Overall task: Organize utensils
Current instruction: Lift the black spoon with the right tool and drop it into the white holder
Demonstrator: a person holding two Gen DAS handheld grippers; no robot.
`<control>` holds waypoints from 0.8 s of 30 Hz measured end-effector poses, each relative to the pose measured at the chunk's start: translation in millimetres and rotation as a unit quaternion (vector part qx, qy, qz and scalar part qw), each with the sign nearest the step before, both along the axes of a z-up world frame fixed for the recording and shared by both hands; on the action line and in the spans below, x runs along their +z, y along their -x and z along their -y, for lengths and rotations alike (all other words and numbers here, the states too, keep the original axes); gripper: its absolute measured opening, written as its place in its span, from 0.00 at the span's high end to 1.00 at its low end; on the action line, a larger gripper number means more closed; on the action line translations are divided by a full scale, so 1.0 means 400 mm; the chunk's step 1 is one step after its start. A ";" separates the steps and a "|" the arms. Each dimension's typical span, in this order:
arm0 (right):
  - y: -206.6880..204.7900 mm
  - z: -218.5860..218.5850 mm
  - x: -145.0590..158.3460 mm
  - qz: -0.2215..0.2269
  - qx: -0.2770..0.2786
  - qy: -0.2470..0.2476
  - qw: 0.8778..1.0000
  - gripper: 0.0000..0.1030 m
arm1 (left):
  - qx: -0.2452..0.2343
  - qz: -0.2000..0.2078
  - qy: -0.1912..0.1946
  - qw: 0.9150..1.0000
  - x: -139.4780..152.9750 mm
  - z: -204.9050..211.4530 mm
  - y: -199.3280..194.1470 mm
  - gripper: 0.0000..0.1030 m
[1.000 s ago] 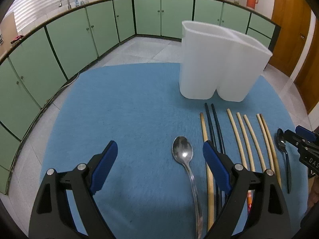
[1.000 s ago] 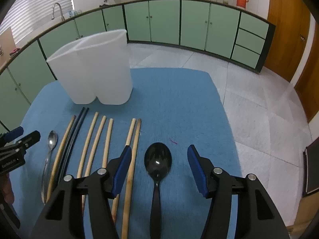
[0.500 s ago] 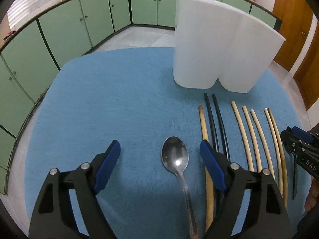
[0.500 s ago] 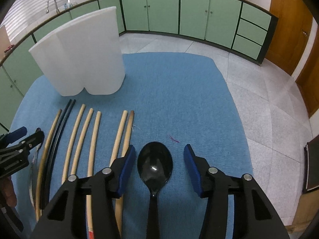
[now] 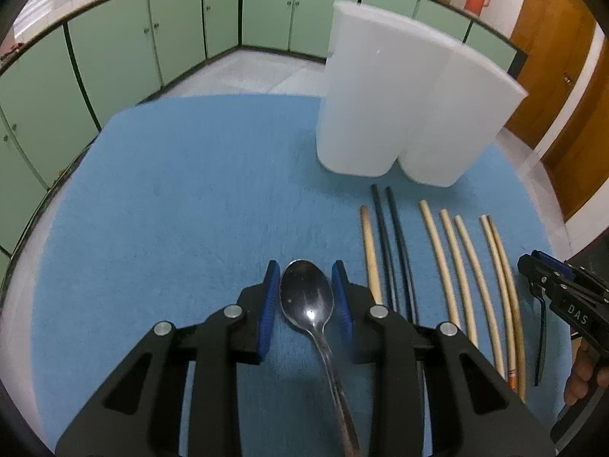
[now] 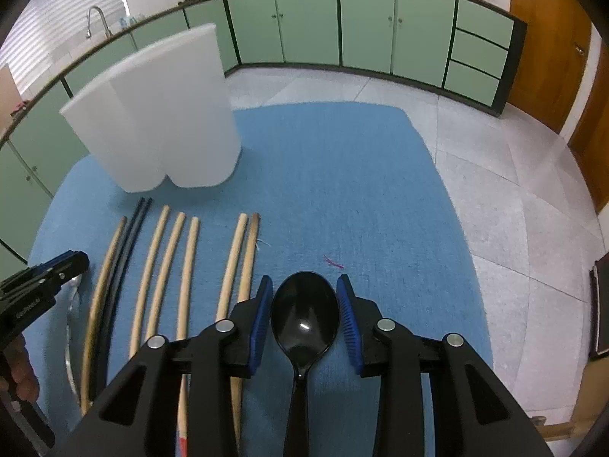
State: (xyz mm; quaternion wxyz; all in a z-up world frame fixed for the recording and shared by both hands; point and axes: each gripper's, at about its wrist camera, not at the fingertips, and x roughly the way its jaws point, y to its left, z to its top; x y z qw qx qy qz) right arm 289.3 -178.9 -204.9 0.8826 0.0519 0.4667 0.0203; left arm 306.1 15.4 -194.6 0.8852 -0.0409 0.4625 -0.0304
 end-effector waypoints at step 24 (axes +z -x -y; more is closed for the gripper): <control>0.116 -0.004 0.264 0.202 -0.006 -0.014 0.979 0.67 | 0.021 0.199 0.008 0.980 0.249 -0.023 0.148 0.75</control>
